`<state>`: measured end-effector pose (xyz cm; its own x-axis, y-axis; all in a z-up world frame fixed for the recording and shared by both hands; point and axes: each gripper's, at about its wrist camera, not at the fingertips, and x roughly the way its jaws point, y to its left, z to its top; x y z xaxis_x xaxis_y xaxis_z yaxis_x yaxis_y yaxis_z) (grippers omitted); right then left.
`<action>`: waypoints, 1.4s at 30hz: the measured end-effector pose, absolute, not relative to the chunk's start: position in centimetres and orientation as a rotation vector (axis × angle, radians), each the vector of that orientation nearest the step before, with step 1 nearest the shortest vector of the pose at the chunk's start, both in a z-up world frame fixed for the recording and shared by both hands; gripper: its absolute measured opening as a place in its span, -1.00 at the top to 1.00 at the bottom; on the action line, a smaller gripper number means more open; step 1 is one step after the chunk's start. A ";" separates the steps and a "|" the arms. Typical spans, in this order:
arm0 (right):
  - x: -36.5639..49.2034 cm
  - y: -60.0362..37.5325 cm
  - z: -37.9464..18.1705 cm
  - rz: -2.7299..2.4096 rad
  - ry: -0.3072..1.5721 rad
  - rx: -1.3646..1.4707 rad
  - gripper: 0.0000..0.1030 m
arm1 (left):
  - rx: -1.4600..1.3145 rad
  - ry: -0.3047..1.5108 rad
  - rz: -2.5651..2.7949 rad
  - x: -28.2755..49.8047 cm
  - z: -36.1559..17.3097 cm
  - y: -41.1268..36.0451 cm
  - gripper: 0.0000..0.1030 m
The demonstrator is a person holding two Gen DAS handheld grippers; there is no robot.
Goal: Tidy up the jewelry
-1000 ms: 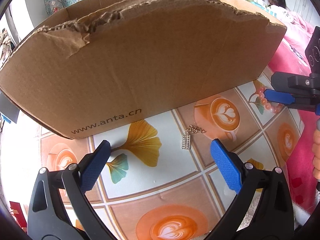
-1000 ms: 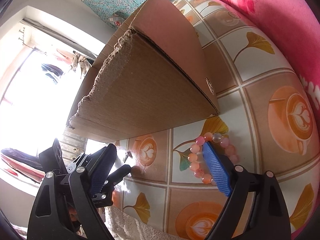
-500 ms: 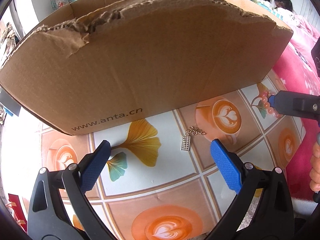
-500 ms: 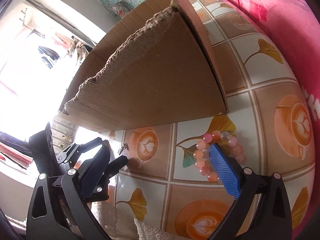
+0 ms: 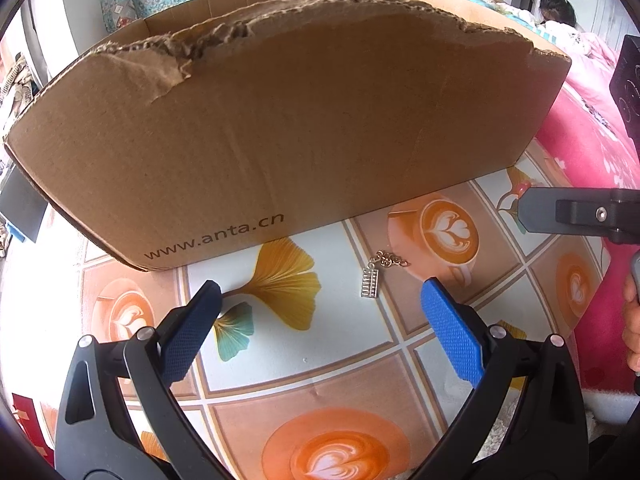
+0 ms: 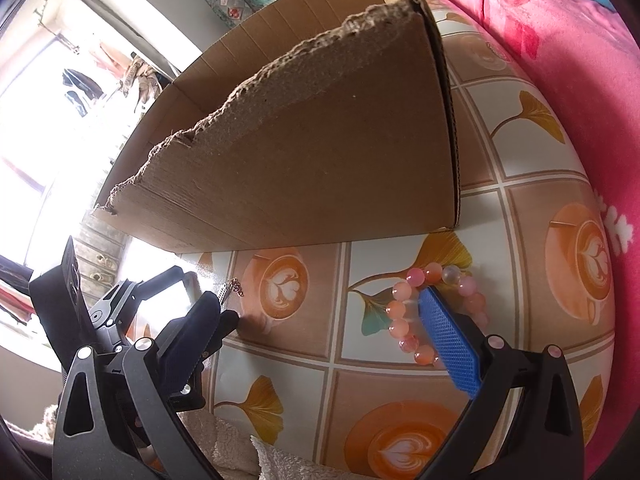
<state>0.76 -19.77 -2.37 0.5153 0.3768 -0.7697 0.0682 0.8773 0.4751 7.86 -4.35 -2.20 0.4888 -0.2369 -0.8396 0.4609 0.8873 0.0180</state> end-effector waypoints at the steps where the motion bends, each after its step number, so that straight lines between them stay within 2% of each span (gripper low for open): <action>1: 0.8 -19.9 -2.4 0.195 1.020 0.499 -0.88 | 0.254 0.976 -0.430 7.9 -2.2 -4.4 -0.87; 23: 1.5 -19.0 -2.0 0.200 1.050 0.334 -0.87 | 0.260 0.904 -0.480 3.9 -3.5 -2.0 -0.87; 28: 1.0 -19.4 -1.0 0.167 1.019 0.278 -0.56 | 0.238 0.853 -0.542 2.7 -3.4 -0.8 -0.86; 30: 0.6 -19.6 -0.5 0.158 0.996 0.269 -0.48 | 0.237 0.810 -0.586 1.7 -2.9 -0.5 -0.77; 32: 0.2 -19.8 -0.2 0.146 0.989 0.255 -0.37 | 0.248 0.775 -0.617 0.7 -2.5 -0.7 -0.51; 34: -0.1 -19.9 -0.1 0.136 0.989 0.237 -0.19 | 0.252 0.774 -0.633 0.3 -2.6 -1.0 -0.36; 36: -0.3 -19.9 -0.3 0.123 0.996 0.219 -0.09 | 0.253 0.780 -0.638 0.1 -2.8 -1.3 -0.20; 39: -0.6 -19.9 -0.5 0.110 1.005 0.215 0.03 | 0.256 0.796 -0.631 0.5 -2.7 -2.0 0.00; 42: -0.6 -19.7 -1.1 0.107 1.013 0.235 0.07 | 0.258 0.827 -0.627 1.7 -2.3 -2.2 0.21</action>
